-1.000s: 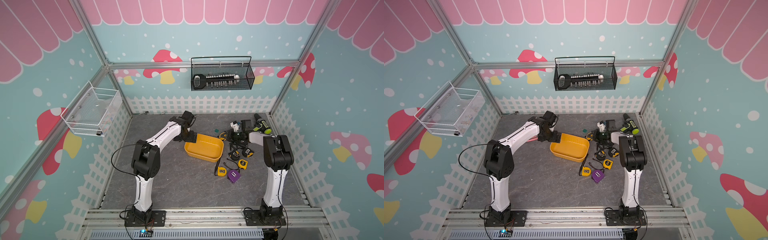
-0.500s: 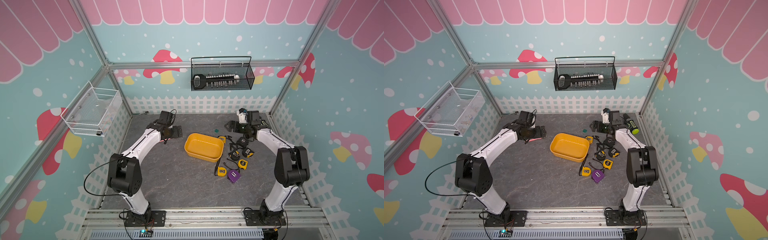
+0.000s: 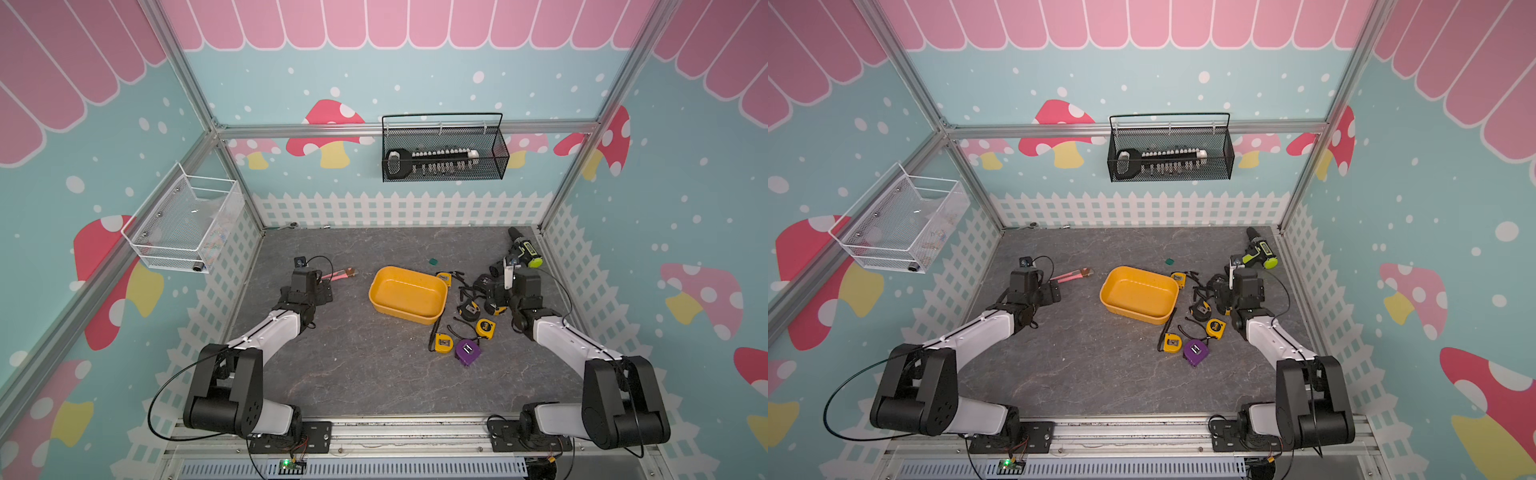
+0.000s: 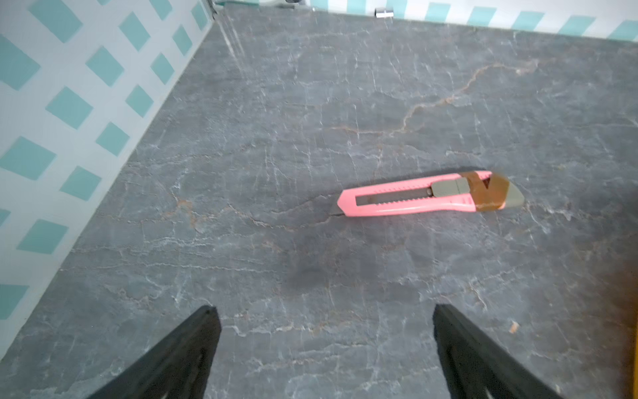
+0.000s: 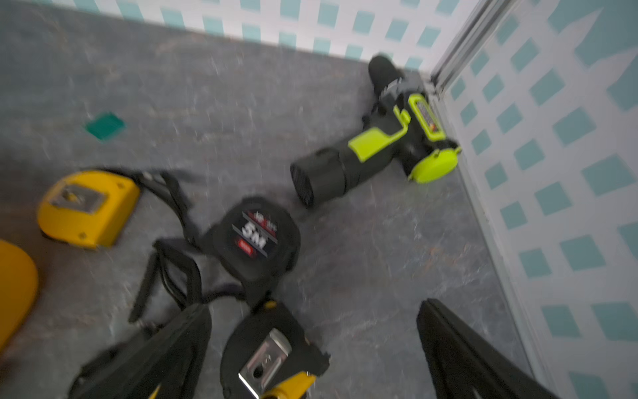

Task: Take the tape measure out of the storage box
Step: Reset both arms

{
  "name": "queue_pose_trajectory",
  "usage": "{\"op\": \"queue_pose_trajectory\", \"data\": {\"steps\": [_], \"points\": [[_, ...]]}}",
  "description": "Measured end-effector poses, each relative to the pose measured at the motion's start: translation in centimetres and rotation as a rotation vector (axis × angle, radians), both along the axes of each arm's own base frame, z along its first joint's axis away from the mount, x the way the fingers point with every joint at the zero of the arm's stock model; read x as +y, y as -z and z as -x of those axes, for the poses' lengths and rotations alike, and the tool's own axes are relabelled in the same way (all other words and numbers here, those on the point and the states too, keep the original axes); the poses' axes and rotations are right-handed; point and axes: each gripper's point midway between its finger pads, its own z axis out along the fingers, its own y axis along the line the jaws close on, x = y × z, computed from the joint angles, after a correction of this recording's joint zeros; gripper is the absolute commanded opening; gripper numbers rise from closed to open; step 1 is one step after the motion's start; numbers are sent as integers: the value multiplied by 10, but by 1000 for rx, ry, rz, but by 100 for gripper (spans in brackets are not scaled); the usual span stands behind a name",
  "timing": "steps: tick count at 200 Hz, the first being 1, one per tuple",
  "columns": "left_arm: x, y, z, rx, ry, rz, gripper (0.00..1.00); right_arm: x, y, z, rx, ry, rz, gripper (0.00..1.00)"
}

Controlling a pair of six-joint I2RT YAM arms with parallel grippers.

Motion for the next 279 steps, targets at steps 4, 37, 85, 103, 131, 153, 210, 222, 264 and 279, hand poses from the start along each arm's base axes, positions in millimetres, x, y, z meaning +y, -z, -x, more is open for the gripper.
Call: {"op": "queue_pose_trajectory", "data": {"steps": [4, 37, 85, 103, 131, 153, 210, 222, 264, 279], "points": [[1, 0, 0, -13, 2, -4, 99, -1, 7, 2, 4, 1, 7, 99], [2, 1, 4, -149, 42, -14, 99, 0, 34, 12, -64, -46, 46, 99], [13, 29, 12, -238, 60, 21, 99, 15, 26, 0, -191, -139, 50, 99], [7, 21, 8, -276, 96, 30, 99, 20, 18, -6, -221, -169, 45, 99], [3, 6, -3, -320, 115, 23, 99, 25, 14, -8, -233, -200, 40, 99], [-3, 2, -5, -332, 129, 15, 99, 27, 14, -9, -234, -212, 35, 99], [-2, 1, -5, -331, 126, 5, 99, 28, 14, -9, -235, -214, 34, 99], [-2, 1, -5, -331, 126, 5, 99, 28, 14, -9, -235, -214, 34, 99], [-2, 0, -6, -334, 126, 5, 99, 27, 14, -9, -235, -213, 34, 99], [-2, 0, -6, -334, 126, 5, 99, 27, 14, -9, -235, -213, 34, 99]]}}
